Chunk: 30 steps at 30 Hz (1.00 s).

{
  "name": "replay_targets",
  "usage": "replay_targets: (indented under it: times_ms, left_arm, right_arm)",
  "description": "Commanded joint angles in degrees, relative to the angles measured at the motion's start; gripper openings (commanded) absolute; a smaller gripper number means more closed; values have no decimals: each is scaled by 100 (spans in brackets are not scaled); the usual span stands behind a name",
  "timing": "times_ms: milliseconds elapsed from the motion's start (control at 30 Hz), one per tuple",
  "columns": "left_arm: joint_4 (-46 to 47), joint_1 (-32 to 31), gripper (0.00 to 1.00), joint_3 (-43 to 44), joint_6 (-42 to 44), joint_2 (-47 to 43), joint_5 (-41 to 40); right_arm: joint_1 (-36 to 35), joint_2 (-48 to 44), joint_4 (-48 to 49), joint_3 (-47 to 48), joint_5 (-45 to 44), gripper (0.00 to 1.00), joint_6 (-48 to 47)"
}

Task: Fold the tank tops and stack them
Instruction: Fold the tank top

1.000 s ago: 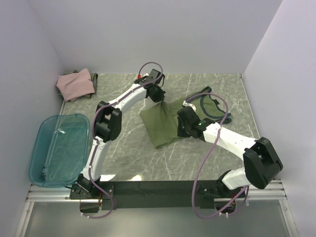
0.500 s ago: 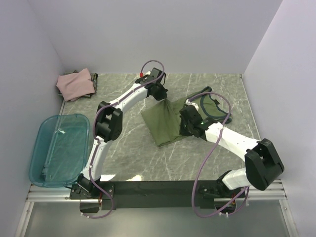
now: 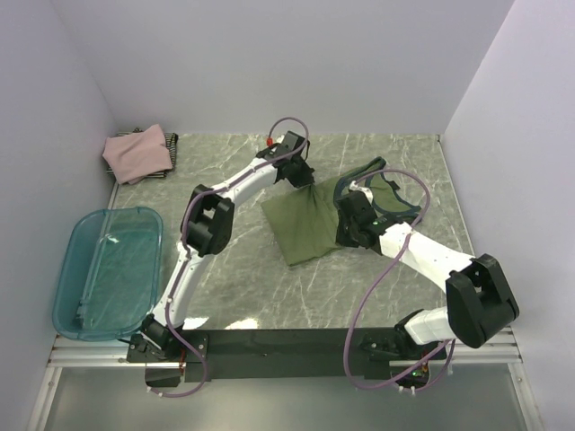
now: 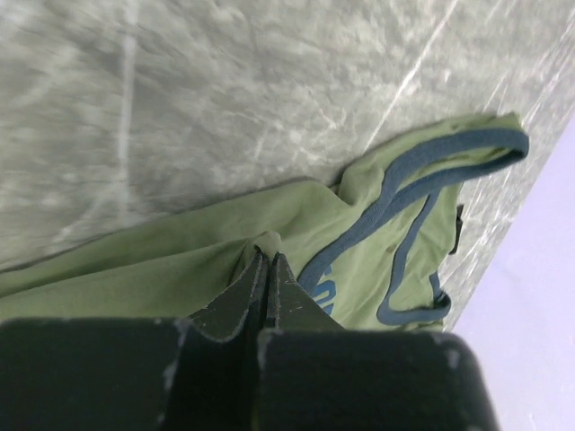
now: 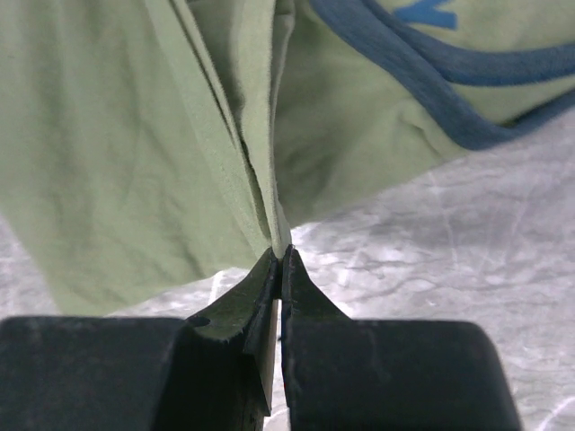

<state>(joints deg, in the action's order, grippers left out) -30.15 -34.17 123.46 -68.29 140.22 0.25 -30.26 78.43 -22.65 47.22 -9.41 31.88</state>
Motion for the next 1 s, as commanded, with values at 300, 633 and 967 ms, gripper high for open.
replay_targets:
  times_ms: [300, 633, 967]
  left_arm:
    - [1590, -107, 54, -647, 404, -521, 230]
    - [1215, 437, 65, -1507, 571, -1971, -7]
    - [1132, 604, 60, -4529, 457, -3693, 270]
  right_arm:
    - [327, -109, -133, -117, -386, 35, 152]
    - [899, -197, -346, 753, -29, 38, -304]
    - [697, 1348, -169, 2054, 1326, 36, -701]
